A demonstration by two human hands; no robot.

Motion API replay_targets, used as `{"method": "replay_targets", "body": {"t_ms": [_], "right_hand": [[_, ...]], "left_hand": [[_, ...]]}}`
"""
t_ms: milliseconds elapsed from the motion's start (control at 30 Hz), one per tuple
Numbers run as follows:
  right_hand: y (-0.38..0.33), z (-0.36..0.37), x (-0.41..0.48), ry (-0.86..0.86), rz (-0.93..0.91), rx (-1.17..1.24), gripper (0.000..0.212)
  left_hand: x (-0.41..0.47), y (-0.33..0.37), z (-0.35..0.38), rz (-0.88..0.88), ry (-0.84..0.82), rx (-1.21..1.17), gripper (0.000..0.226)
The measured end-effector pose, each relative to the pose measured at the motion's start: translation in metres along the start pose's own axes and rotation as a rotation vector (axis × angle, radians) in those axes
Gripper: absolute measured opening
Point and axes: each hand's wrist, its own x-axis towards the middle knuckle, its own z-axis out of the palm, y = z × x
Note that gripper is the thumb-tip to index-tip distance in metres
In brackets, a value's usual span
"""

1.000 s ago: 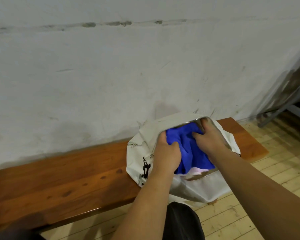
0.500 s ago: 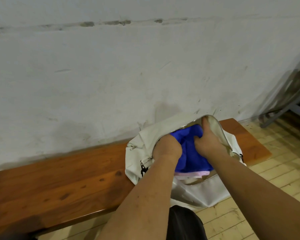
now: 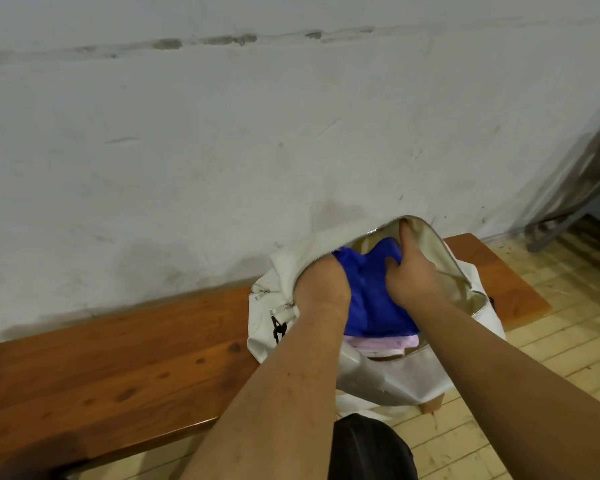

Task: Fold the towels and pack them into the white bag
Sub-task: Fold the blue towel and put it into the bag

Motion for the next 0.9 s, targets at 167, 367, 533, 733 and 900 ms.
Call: {"method": "replay_targets", "body": {"t_ms": [167,367,533,733,900], "right_hand": [[0.017,0.024,0.005,0.028,0.041,0.059,0.062],[0.013,0.017,0.010,0.058,0.040,0.073,0.062],[0.020,0.019,0.008,0.050,0.024,-0.079,0.063],[0.009,0.016,-0.003,0.057,0.003,-0.026,0.049],[0.019,0.017,-0.004,0.000,0.024,-0.066,0.047]], "left_hand": [[0.008,-0.009,0.002,-0.121,-0.190,0.028,0.048],[0.008,-0.005,-0.006,-0.198,-0.132,-0.006,0.038],[0.006,-0.014,-0.010,-0.194,-0.202,0.017,0.043],[0.004,0.006,-0.019,-0.176,-0.185,-0.023,0.040],[-0.007,-0.005,-0.027,-0.239,-0.378,0.192,0.043]]}}
